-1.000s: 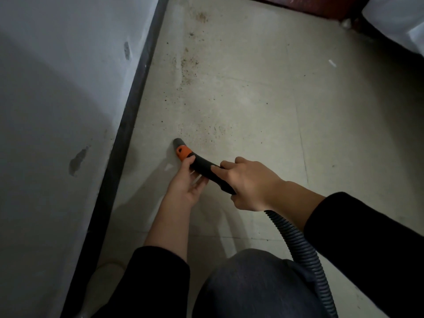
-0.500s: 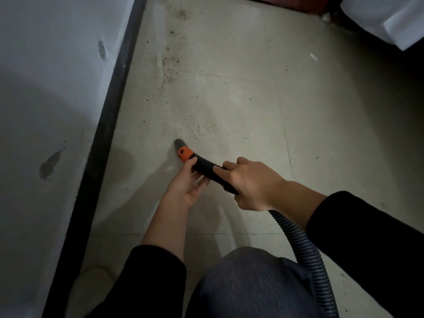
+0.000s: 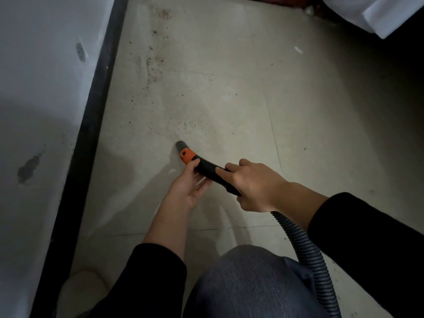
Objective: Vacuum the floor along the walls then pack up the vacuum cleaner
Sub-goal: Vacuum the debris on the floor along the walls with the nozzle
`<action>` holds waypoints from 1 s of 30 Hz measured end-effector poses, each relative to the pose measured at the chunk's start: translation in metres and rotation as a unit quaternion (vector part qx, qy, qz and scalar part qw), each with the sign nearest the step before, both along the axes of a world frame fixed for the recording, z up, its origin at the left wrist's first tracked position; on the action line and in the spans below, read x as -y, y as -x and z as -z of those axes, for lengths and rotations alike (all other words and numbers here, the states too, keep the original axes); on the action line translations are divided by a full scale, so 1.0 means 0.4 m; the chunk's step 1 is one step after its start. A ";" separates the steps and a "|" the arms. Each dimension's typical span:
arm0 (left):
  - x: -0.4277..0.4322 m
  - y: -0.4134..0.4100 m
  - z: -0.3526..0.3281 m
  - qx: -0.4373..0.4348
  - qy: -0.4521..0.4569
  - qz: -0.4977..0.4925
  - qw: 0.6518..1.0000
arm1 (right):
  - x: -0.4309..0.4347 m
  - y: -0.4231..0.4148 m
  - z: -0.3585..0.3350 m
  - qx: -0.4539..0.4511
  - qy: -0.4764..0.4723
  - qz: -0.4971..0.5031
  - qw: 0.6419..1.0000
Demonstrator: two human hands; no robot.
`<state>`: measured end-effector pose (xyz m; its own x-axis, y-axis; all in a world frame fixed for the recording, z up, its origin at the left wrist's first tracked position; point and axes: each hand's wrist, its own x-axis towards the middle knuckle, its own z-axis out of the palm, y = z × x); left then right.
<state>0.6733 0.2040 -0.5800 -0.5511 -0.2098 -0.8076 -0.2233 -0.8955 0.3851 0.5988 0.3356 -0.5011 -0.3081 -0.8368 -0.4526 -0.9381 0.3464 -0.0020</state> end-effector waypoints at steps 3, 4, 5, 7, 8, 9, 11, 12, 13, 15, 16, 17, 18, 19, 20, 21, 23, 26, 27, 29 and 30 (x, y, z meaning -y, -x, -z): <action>-0.015 0.012 -0.001 0.000 0.007 0.016 1.000 | -0.019 0.006 -0.004 0.001 -0.008 0.009 1.000; -0.020 0.018 -0.002 -0.001 0.009 0.022 1.000 | -0.026 0.009 -0.006 0.000 -0.011 0.012 1.000; -0.026 0.024 -0.004 -0.003 0.010 0.029 1.000 | -0.033 0.013 -0.009 -0.001 -0.013 0.016 1.000; -0.038 0.038 -0.007 -0.002 0.011 0.038 0.999 | -0.047 0.021 -0.012 -0.002 -0.017 0.022 1.000; -0.044 0.043 -0.009 -0.001 0.010 0.041 0.999 | -0.054 0.023 -0.013 -0.002 -0.019 0.025 1.000; -0.051 0.049 -0.008 -0.002 0.009 0.044 0.999 | -0.061 0.026 -0.014 -0.003 -0.020 0.029 0.999; -0.065 0.061 -0.008 -0.002 0.008 0.053 0.999 | -0.076 0.030 -0.013 -0.003 -0.021 0.037 0.999; -0.071 0.066 -0.007 -0.001 0.010 0.059 0.998 | -0.084 0.032 -0.012 -0.004 -0.021 0.043 0.999; -0.077 0.073 -0.006 0.001 0.013 0.066 0.998 | -0.092 0.035 -0.012 -0.004 -0.021 0.049 0.999; -0.089 0.087 -0.005 0.004 0.019 0.075 0.997 | -0.109 0.041 -0.014 -0.004 -0.019 0.061 0.998; -0.095 0.093 -0.005 0.005 0.020 0.080 0.997 | -0.117 0.044 -0.015 -0.003 -0.017 0.067 0.998; -0.102 0.100 -0.006 0.004 0.019 0.087 0.996 | -0.125 0.046 -0.017 -0.002 -0.016 0.073 0.997; -0.108 0.105 -0.007 0.003 0.016 0.093 0.996 | -0.133 0.048 -0.019 -0.003 -0.018 0.078 0.997; -0.115 0.111 -0.006 0.002 0.013 0.098 0.995 | -0.139 0.050 -0.022 -0.003 -0.021 0.083 0.996; -0.121 0.116 -0.007 0.001 0.010 0.103 0.995 | -0.146 0.052 -0.025 -0.001 -0.023 0.088 0.996; -0.126 0.121 -0.006 0.000 0.008 0.107 0.994 | -0.152 0.055 -0.027 0.000 -0.024 0.093 0.995; -0.134 0.130 -0.004 0.000 0.005 0.111 0.994 | -0.162 0.058 -0.031 0.003 -0.025 0.102 0.995; -0.144 0.145 -0.001 0.001 0.001 0.116 0.993 | -0.172 0.064 -0.029 0.004 -0.024 0.113 0.993; -0.146 0.151 -0.002 0.001 0.001 0.118 0.993 | -0.175 0.067 -0.028 0.004 -0.022 0.117 0.993; -0.151 0.166 -0.004 0.008 0.001 0.123 0.992 | -0.179 0.073 -0.025 0.005 -0.020 0.128 0.992; -0.152 0.174 -0.006 0.012 0.001 0.126 0.992 | -0.180 0.078 -0.025 0.005 -0.020 0.133 0.991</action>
<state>0.6039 0.2648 -0.5777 -0.5664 -0.0705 -0.8211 -0.4486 -0.8094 0.3790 0.5678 0.4077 -0.4910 -0.5111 -0.7077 -0.4878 -0.8131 0.5821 0.0075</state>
